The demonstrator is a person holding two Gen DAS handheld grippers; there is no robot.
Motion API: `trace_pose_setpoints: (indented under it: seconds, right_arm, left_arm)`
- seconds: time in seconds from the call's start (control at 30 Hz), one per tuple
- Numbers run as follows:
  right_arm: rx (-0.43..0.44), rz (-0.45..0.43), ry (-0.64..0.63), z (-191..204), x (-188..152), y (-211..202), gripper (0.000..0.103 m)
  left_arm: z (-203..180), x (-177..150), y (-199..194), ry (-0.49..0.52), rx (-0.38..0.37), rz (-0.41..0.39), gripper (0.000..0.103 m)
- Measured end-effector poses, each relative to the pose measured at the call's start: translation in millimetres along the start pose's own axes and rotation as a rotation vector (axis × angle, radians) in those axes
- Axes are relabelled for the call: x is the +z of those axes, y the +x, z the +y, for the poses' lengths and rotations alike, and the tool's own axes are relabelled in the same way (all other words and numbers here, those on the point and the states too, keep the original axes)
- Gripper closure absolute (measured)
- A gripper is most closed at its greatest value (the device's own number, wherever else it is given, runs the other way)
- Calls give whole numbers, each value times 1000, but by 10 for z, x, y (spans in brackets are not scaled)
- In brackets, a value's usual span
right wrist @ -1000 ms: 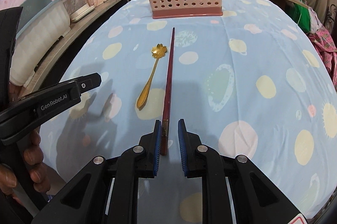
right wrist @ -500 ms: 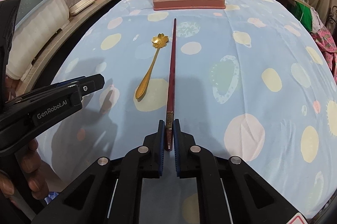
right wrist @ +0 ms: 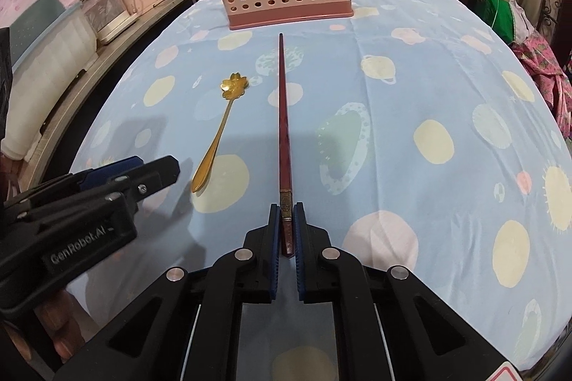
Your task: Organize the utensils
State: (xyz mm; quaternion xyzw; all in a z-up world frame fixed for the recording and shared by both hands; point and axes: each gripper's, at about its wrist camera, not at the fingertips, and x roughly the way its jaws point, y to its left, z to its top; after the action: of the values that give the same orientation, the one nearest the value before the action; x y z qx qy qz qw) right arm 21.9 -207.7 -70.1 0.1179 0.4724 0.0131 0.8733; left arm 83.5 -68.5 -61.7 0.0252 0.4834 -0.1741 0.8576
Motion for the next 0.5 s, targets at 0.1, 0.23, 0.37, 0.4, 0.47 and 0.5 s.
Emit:
trace_pose_setpoints:
  seconds: [0.1, 0.23, 0.37, 0.4, 0.47, 0.5]
  right_arm:
    - [2, 0, 3, -5, 18, 17, 96]
    - [5, 1, 5, -20, 26, 27, 96]
    - [5, 1, 6, -19, 28, 28, 96]
    - [4, 1, 5, -19, 30, 28, 96]
    - [4, 1, 3, -12, 31, 34, 96]
    - [4, 1, 4, -13, 31, 38, 96]
  left_arm:
    - [-56, 11, 85, 7, -16, 18, 63]
    - [-96, -2, 148, 18, -20, 29, 63]
    - [-78, -2, 153, 20, -28, 28, 78]
    - [-75, -4, 154, 20, -27, 27, 80]
    - [-83, -13, 153, 28, -32, 25, 89]
    - [-86, -20, 156, 30, -37, 28, 91]
